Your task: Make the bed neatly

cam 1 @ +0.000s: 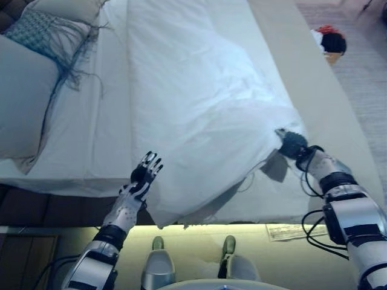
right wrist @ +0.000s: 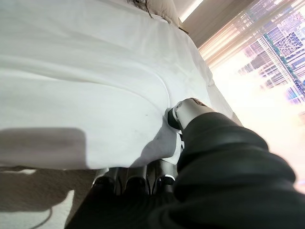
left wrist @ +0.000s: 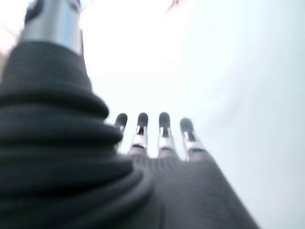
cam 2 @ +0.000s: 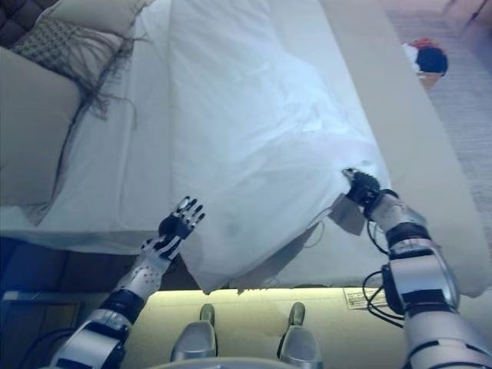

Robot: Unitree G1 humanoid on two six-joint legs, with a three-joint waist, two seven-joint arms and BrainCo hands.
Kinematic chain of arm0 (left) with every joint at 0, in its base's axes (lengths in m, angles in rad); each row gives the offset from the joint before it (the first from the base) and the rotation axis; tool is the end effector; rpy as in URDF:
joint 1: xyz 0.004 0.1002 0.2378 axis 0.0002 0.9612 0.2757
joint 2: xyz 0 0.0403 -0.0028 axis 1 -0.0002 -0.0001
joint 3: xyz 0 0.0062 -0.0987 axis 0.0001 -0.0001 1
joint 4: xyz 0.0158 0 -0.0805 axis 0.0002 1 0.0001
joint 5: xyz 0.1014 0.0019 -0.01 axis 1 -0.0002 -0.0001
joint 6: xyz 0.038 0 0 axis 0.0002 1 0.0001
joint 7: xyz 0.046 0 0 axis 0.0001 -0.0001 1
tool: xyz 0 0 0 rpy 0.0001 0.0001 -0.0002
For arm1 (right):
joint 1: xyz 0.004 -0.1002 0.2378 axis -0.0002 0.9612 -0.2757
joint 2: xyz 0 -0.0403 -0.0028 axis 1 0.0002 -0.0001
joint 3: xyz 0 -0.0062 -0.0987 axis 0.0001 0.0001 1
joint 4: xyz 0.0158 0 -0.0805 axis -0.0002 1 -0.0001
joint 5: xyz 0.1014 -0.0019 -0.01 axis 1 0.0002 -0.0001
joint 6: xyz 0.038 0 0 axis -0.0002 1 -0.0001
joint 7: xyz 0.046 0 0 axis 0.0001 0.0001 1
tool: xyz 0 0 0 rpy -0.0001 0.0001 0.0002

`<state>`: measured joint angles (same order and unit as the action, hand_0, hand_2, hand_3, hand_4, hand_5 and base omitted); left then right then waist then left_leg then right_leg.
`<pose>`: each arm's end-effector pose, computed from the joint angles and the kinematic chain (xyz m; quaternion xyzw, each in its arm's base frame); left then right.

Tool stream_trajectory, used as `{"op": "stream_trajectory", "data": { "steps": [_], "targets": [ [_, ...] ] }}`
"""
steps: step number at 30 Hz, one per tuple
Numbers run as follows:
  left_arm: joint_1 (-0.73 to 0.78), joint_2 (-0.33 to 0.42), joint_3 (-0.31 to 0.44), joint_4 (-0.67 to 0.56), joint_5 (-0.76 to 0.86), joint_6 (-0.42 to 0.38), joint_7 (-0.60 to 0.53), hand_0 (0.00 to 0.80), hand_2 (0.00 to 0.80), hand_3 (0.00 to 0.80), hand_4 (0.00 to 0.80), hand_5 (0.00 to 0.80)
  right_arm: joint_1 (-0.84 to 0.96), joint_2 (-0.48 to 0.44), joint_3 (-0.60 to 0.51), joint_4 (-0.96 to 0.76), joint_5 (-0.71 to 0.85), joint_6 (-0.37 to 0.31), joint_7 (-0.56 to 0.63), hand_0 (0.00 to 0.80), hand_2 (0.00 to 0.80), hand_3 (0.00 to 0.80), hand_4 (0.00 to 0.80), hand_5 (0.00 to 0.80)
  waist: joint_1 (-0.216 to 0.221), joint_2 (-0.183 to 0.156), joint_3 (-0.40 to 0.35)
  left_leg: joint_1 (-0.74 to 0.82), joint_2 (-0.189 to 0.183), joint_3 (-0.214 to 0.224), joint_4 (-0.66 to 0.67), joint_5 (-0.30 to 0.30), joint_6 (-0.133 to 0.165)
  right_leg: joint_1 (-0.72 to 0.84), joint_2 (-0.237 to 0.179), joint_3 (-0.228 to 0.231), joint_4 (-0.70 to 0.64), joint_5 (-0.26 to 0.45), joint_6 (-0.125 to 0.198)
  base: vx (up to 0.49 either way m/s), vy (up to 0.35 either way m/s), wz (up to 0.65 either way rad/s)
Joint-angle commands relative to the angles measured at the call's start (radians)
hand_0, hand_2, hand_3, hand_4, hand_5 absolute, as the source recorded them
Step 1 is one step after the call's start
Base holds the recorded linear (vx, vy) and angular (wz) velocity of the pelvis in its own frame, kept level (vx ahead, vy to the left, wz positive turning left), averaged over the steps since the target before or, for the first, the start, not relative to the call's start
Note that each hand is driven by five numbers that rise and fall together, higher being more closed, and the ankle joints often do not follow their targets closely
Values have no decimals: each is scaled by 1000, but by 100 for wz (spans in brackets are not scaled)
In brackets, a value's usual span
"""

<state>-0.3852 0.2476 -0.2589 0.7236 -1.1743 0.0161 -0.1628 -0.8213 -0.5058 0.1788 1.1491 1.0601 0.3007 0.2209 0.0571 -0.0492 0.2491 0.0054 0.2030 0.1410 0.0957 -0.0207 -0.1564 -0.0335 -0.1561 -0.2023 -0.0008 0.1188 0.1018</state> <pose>0.2579 0.1655 0.0018 -0.3897 0.1779 -0.0552 0.9019 0.3184 -0.2503 0.0797 0.2892 0.2177 -0.0004 0.9322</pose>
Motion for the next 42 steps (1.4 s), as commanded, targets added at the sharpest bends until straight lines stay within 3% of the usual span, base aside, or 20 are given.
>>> {"op": "stream_trajectory", "data": {
  "steps": [1, 4, 8, 14, 18, 29, 33, 42],
  "targets": [
    [-86, -51, -82, 111, -104, 152, -44, 0, 0, 0, 0, 0, -85, -13, 28, -118, 128, -72, -11, 800, 800, 800, 800, 800, -20, -31, -42, -28, 94, 8, 5, 77, -9, 5, -29, 12, 37, -35, 40, 12, -135, -9],
    [-74, -108, -96, 186, -209, 272, -86, 0, 0, 0, 0, 0, -93, 7, 46, -123, 143, -72, -19, 800, 800, 800, 800, 800, -26, -44, -45, -15, 104, 19, -2, 75, -8, 19, -20, 12, 27, -34, 40, 46, -117, -10],
    [-53, -168, -56, 263, -375, 432, -92, 0, 0, 0, 0, 0, -90, 43, 53, -117, 149, -80, -18, 800, 800, 800, 800, 800, -28, -65, -51, -5, 118, 31, -2, 71, -13, 32, -11, 14, 22, -38, 38, 70, -121, -10],
    [-25, -227, -30, 294, -653, 542, 36, 0, 0, 0, 0, 0, -63, 85, 50, -151, 162, -101, -57, 800, 800, 800, 800, 800, -26, -100, -46, 1, 134, 37, -9, 66, -20, 43, 3, 10, 12, -39, 37, 47, -142, -2],
    [-12, -246, -43, 291, -780, 483, 167, 0, 0, 0, 0, 0, -47, 103, 44, -177, 174, -117, -72, 800, 800, 800, 800, 800, -24, -117, -30, -8, 146, 31, -7, 65, -26, 37, 13, 11, 14, -38, 37, 5, -151, -1],
    [15, -280, -93, 322, -798, 432, 269, 0, 0, 0, 0, 0, -29, 104, 58, -294, 226, -144, -110, 800, 800, 800, 800, 800, -37, -165, 28, -56, 172, 12, -5, 74, -41, -6, 41, 16, 18, -31, 35, -36, -119, -3],
    [16, -276, -126, 332, -798, 429, 285, 0, 0, 0, 0, 0, -49, 93, 68, -324, 251, -153, -128, 800, 800, 800, 800, 800, -43, -175, 55, -78, 177, 3, -8, 83, -46, -27, 50, 18, 20, -27, 31, -65, -68, -2],
    [-33, -299, -161, 307, -798, 416, 206, 0, 0, 0, 0, 0, -76, 85, 90, -333, 264, -138, -126, 800, 800, 800, 800, 800, -70, -172, 77, -88, 186, 13, -15, 90, -53, -52, 58, 32, 24, -26, 28, -24, -7, -2]
  ]
}}
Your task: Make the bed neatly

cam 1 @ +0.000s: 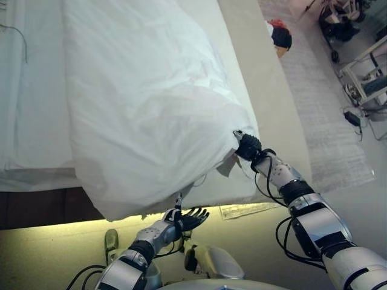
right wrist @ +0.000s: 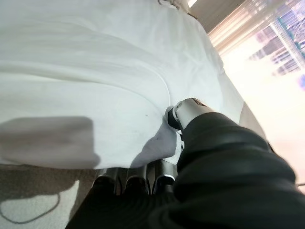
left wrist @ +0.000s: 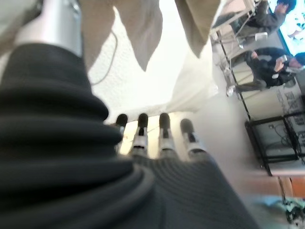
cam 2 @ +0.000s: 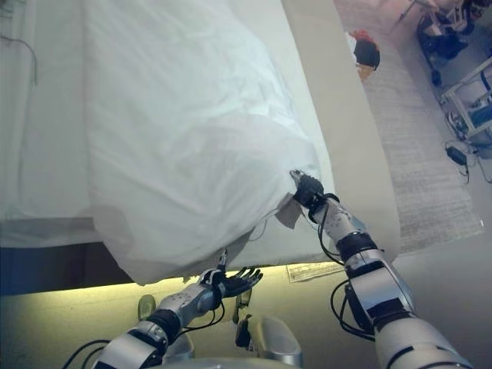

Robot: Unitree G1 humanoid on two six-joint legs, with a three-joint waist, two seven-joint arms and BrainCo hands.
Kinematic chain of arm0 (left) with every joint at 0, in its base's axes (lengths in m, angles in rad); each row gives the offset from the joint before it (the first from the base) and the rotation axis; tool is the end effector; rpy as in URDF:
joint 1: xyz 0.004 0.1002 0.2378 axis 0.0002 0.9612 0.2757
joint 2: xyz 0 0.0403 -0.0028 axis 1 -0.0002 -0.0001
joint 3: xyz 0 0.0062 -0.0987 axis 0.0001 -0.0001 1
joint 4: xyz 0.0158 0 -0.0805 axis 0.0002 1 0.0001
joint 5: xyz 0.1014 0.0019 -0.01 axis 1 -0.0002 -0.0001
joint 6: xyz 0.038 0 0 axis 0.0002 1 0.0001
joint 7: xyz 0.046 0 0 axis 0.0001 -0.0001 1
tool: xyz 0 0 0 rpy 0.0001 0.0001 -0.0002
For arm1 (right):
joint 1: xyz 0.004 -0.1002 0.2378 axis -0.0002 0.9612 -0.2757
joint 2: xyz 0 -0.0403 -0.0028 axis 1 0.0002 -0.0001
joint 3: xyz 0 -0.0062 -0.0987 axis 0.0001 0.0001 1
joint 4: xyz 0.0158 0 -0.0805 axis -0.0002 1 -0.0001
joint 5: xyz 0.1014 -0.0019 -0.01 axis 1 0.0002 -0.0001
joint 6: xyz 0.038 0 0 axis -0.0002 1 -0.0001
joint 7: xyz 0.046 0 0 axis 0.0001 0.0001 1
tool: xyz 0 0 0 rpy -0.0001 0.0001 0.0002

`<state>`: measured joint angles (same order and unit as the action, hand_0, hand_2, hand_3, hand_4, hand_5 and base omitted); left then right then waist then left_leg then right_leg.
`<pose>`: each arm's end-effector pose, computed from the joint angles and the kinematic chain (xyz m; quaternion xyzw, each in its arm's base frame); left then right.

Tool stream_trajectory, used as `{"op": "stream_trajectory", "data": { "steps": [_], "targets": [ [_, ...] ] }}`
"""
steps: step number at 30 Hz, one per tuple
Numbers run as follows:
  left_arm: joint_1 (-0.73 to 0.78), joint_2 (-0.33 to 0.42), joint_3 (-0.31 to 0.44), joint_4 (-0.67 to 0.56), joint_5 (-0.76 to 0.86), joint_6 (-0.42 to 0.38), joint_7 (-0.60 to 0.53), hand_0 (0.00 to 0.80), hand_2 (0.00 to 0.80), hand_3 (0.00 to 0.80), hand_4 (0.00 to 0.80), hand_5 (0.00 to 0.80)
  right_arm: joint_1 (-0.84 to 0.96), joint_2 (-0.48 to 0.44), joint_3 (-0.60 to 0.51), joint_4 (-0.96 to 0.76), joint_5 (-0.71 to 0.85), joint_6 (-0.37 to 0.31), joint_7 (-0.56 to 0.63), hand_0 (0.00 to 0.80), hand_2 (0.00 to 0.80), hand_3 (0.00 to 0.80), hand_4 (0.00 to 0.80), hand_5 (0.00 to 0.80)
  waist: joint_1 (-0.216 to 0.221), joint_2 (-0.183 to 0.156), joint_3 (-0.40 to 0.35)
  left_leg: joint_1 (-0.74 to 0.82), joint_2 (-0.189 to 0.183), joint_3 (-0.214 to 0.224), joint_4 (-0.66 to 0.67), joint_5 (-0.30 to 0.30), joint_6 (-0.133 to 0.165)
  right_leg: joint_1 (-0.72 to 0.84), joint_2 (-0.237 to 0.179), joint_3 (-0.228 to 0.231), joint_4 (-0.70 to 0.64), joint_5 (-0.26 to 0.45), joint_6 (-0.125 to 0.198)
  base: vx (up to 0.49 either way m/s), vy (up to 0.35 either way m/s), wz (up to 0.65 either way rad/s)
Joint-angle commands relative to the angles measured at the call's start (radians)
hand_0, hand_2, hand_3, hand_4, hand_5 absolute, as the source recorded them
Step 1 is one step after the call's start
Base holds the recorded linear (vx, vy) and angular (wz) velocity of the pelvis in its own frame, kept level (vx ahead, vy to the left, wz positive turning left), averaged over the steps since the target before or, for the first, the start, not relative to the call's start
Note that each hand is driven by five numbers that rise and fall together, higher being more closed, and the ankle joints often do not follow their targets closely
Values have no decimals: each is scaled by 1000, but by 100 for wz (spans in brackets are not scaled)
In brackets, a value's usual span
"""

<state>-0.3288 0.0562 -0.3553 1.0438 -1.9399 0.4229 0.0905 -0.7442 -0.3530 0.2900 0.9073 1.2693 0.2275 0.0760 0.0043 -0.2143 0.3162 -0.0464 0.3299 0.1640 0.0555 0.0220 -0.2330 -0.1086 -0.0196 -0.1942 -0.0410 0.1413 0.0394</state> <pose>0.1989 0.1016 -0.0588 -0.6691 0.4863 0.0802 0.5562 0.3218 -0.1759 0.0720 0.3595 0.2024 0.0655 0.9086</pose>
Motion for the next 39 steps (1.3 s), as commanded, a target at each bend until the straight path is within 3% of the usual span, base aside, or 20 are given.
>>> {"op": "stream_trajectory", "data": {
  "steps": [1, 11, 25, 36, 39],
  "targets": [
    [-95, -113, -71, -21, -32, 3, -47, 0, 0, 0, 0, 0, -155, -66, -22, -89, 53, -65, 18, 800, 800, 800, 800, 800, -19, -5, 11, -37, 59, -9, 25, 47, 23, 22, -79, 25, 65, -49, 90, 0, 0, 0],
    [-161, -163, -78, -66, -32, -85, -179, 0, 0, 0, 0, 0, -171, -52, -10, -76, 43, -45, 37, 800, 800, 800, 800, 800, -46, 10, 14, -27, 64, 7, 39, 35, 19, 15, -80, 41, 84, -59, 92, -3, 10, -2],
    [-233, -218, -12, -146, -32, -343, -241, 0, 0, 0, 0, 0, -164, -36, -6, -39, 4, -13, 33, 800, 800, 800, 800, 800, -71, 35, -39, 34, 64, 37, 41, 18, 21, 48, -91, 63, 105, -85, 99, 36, 40, -6],
    [-141, -274, -110, -195, -32, -480, -269, 0, 0, 0, 0, 0, -138, -31, -29, -20, -5, -33, 26, 800, 800, 800, 800, 800, -58, 51, -75, 69, 42, 34, 9, 16, 26, 71, -112, 50, 98, -86, 107, 16, 13, 1],
    [-87, -285, -156, -194, -32, -493, -334, 0, 0, 0, 0, 0, -129, -37, -35, -24, -4, -37, 25, 800, 800, 800, 800, 800, -54, 55, -81, 83, 35, 35, -6, 16, 27, 82, -115, 45, 92, -86, 109, 0, 0, 0]
  ]
}}
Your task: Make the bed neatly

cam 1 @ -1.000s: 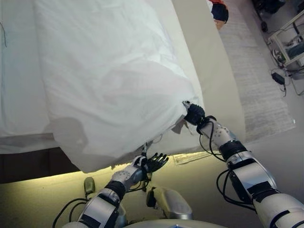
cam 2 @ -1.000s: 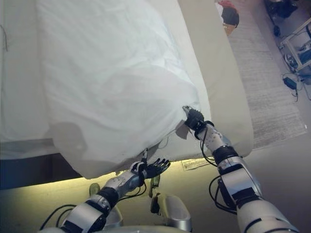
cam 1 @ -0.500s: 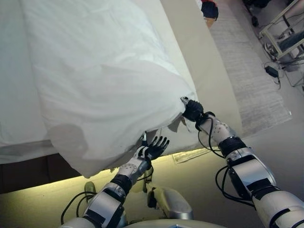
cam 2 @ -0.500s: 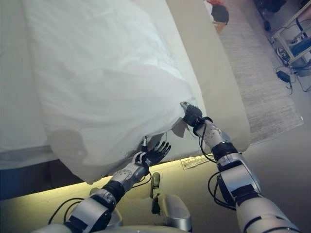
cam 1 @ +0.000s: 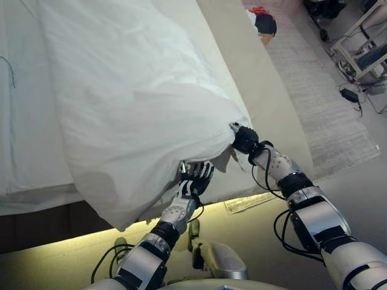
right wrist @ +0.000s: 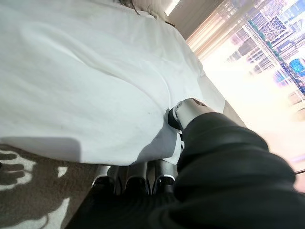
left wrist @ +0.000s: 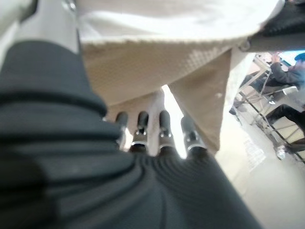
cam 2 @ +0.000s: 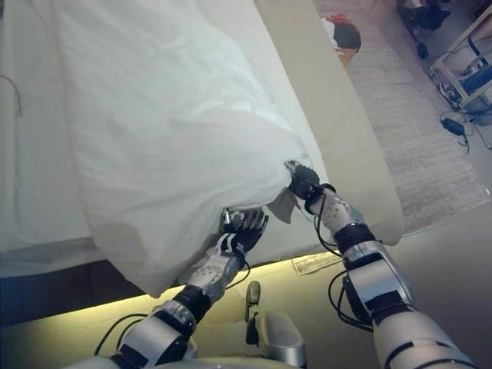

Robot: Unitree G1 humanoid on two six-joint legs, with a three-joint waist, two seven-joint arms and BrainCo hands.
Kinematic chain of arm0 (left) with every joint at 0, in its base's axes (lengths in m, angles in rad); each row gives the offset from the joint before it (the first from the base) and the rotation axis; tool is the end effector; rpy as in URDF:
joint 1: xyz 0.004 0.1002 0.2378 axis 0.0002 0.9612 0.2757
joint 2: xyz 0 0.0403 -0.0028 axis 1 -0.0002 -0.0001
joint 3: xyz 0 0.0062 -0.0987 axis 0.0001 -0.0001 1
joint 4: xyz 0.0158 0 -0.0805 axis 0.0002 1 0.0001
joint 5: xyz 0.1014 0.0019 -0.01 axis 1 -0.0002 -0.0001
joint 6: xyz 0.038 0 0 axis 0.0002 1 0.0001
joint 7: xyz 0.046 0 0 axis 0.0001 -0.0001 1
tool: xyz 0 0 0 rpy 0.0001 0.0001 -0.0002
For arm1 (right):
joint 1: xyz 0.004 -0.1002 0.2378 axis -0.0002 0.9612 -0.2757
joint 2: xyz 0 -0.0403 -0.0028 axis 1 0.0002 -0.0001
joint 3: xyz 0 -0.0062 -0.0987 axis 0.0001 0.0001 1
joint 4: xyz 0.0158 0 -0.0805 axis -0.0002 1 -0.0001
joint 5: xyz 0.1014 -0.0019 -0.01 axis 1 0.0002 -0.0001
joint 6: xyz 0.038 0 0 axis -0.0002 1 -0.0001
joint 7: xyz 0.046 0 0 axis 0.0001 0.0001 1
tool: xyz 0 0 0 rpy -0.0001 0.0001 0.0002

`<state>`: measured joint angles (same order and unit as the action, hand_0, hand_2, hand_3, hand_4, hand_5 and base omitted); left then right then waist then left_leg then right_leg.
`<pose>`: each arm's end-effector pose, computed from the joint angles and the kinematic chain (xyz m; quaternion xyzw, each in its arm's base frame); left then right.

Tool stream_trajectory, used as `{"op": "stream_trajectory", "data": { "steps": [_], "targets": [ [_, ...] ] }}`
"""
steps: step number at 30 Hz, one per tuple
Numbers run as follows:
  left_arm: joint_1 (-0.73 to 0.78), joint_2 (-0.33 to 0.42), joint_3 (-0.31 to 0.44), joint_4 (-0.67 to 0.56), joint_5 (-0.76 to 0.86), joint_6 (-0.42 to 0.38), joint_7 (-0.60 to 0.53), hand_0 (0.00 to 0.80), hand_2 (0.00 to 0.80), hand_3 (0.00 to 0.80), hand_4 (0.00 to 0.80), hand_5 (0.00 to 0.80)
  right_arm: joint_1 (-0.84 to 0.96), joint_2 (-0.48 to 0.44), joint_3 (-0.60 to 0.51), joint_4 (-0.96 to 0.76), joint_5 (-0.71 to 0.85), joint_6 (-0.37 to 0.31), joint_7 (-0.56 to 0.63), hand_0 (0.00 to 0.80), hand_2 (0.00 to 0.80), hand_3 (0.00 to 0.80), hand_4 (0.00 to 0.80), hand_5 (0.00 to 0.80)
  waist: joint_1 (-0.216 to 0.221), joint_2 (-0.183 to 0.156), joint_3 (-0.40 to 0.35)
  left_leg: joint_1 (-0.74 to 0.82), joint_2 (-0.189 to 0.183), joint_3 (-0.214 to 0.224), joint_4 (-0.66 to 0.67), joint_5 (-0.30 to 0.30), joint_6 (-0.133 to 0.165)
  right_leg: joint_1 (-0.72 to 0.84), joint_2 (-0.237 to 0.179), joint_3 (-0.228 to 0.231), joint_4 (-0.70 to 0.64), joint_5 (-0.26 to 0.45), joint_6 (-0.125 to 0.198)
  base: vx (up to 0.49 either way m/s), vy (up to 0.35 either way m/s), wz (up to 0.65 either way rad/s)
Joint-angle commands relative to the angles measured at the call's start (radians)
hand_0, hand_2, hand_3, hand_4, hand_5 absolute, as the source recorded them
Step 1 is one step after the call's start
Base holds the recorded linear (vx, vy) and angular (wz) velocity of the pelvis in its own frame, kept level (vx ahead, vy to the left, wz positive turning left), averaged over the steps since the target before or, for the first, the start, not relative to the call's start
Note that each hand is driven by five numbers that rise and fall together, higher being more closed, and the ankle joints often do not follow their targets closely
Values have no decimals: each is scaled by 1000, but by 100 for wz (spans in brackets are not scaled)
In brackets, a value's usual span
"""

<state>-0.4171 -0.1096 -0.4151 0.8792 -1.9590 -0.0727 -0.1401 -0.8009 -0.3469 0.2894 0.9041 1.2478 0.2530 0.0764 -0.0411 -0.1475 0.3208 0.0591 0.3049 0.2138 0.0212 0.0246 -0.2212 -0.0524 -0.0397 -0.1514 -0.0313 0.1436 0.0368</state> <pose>0.2335 0.0448 -0.0174 -0.7392 0.2534 0.0254 0.6234 0.3311 -0.1681 0.0886 0.3475 0.1927 0.0900 0.9132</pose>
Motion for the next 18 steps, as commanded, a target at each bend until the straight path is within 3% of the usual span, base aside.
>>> {"op": "stream_trajectory", "data": {
  "steps": [1, 7, 18],
  "targets": [
    [16, -121, -111, -30, -13, -3, -131, 0, 0, 0, 0, 0, -70, -46, -35, -22, 18, -64, 26, 800, 800, 800, 800, 800, -8, -11, -87, -19, 58, -14, 25, 14, 16, 28, -96, 1, 81, -87, 112, 0, 0, 0],
    [27, -125, -140, -65, -13, -62, -220, 0, 0, 0, 0, 0, -74, -66, -41, -14, 12, -55, 28, 800, 800, 800, 800, 800, -14, 4, -98, 3, 49, -1, 11, 16, 13, 38, -106, 4, 78, -88, 115, -10, 36, 2],
    [-10, -131, -118, -153, -13, -187, -242, 0, 0, 0, 0, 0, -77, -81, -78, 68, -47, -4, 53, 800, 800, 800, 800, 800, -24, 58, -165, 76, 22, 23, -31, 17, 13, 84, -126, 1, 66, -96, 115, 48, 80, 3]
  ]
}}
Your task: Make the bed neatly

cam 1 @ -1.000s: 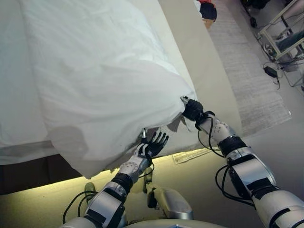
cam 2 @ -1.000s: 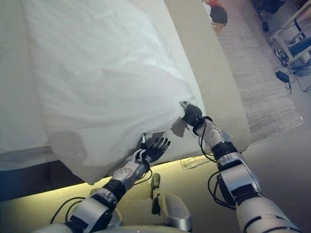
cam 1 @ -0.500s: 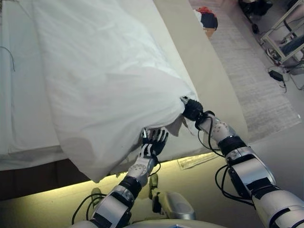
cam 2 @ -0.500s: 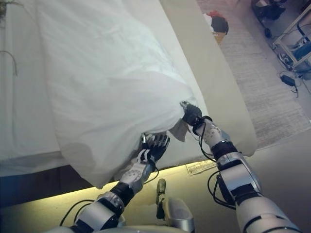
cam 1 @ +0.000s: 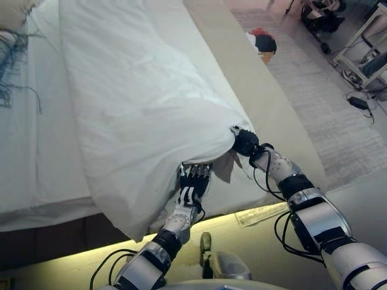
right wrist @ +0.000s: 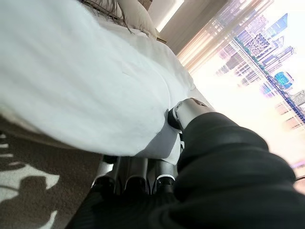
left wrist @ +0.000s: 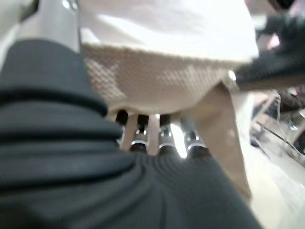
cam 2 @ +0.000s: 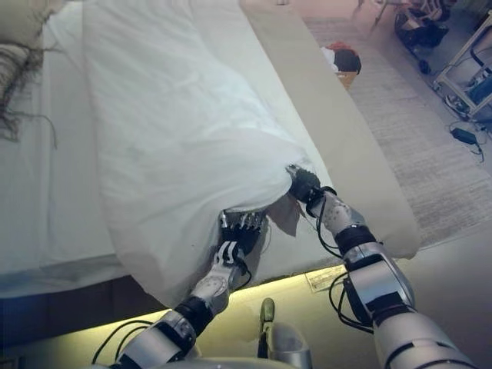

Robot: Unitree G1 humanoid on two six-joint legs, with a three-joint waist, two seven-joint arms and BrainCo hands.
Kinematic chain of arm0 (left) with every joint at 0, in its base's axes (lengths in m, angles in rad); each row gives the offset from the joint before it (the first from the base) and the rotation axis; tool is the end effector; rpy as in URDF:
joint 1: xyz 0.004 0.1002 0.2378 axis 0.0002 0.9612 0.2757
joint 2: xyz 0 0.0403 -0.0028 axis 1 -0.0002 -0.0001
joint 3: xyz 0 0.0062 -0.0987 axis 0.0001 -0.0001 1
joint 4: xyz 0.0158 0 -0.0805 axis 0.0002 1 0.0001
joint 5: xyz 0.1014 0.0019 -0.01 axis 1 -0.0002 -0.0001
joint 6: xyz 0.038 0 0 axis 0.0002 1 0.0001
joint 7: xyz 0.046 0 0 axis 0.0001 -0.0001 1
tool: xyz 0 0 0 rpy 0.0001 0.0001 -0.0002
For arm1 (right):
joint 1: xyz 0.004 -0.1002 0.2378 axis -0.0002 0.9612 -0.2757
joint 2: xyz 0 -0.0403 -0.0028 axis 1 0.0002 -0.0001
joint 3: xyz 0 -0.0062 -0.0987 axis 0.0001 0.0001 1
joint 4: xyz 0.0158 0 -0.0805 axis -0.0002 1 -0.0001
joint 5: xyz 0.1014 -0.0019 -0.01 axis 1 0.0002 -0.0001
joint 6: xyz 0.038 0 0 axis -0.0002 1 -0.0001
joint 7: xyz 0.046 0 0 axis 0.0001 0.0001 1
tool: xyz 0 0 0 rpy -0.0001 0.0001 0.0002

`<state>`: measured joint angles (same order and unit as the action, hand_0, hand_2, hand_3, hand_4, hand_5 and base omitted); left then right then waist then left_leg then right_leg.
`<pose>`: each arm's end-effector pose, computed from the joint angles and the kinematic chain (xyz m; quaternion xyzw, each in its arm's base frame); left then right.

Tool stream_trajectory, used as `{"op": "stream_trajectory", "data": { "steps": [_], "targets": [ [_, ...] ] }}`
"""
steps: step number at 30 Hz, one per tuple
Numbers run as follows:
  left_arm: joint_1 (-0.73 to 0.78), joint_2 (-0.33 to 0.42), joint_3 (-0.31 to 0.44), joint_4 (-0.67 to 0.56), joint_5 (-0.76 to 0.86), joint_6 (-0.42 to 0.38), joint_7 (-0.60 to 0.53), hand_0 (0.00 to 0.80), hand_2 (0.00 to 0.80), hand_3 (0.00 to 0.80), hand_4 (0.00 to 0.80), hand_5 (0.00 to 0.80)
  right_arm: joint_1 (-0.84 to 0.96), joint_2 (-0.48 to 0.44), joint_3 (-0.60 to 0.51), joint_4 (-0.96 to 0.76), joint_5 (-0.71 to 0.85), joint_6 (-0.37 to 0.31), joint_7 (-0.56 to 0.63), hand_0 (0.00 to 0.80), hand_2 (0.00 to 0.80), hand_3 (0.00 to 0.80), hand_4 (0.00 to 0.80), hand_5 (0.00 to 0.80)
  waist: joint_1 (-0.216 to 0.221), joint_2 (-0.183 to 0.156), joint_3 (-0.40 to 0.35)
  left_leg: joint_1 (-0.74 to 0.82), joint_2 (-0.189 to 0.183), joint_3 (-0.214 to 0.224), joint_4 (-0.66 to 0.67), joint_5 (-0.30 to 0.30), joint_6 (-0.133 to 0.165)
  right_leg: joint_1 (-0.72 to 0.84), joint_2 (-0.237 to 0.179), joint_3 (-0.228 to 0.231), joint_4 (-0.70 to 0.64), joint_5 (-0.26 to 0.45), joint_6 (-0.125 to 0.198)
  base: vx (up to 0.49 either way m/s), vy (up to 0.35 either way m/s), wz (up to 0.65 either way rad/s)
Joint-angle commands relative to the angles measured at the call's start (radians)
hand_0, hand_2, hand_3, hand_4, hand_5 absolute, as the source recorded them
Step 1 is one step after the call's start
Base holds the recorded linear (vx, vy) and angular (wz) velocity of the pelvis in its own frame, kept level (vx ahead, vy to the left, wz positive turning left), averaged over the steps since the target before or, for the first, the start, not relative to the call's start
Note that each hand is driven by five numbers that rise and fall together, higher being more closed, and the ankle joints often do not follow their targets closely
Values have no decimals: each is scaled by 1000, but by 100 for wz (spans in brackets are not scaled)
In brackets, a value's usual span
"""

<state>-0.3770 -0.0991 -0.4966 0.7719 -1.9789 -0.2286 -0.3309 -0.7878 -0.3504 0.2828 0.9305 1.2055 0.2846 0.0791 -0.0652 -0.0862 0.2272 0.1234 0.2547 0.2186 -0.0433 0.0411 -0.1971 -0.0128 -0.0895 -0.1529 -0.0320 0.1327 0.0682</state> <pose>0.2289 0.0414 -0.0119 -0.7512 0.1402 -0.0252 0.6445 0.3276 -0.1731 0.0799 0.3307 0.2194 0.0794 0.9144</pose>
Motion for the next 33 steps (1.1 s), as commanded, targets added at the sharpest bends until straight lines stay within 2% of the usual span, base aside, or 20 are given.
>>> {"op": "stream_trajectory", "data": {
  "steps": [1, 9, 22, 24, 33],
  "targets": [
    [-55, -141, -26, -48, 7, -39, -46, 0, 0, 0, 0, 0, -89, -73, -72, 47, -12, -33, 53, 800, 800, 800, 800, 800, -1, 0, -78, 19, 70, 20, 30, 0, -12, 49, -77, 2, 65, -85, 83, 85, 46, 2],
    [-89, -126, 41, -66, 7, -106, 16, 0, 0, 0, 0, 0, -71, -45, -71, 41, -44, -17, 49, 800, 800, 800, 800, 800, -9, 13, -112, 58, 65, 37, 8, -1, -13, 76, -73, 1, 50, -86, 84, 41, 21, 0],
    [-62, -113, 64, 5, 7, -86, 13, 0, 0, 0, 0, 0, -55, -26, -65, 38, -52, -23, 47, 800, 800, 800, 800, 800, 0, 14, -125, 77, 63, 37, -6, 1, -13, 98, -70, -12, 38, -85, 84, 2, 0, -1],
    [-60, -109, 62, 13, 7, -92, 23, 800, 800, 800, 800, 800, -50, -21, -65, 34, -53, -25, 42, 800, 800, 800, 800, 800, 2, 13, -125, 78, 63, 38, -7, 2, -13, 98, -68, -13, 36, -84, 84, 0, 0, 0],
    [-48, -102, 70, 29, 7, -111, 18, 800, 800, 800, 800, 800, -44, -24, -66, 33, -63, -20, 40, 800, 800, 800, 800, 800, 7, 10, -121, 76, 63, 37, -8, 2, -12, 99, -67, -15, 32, -80, 85, 0, 0, 0]
  ]
}}
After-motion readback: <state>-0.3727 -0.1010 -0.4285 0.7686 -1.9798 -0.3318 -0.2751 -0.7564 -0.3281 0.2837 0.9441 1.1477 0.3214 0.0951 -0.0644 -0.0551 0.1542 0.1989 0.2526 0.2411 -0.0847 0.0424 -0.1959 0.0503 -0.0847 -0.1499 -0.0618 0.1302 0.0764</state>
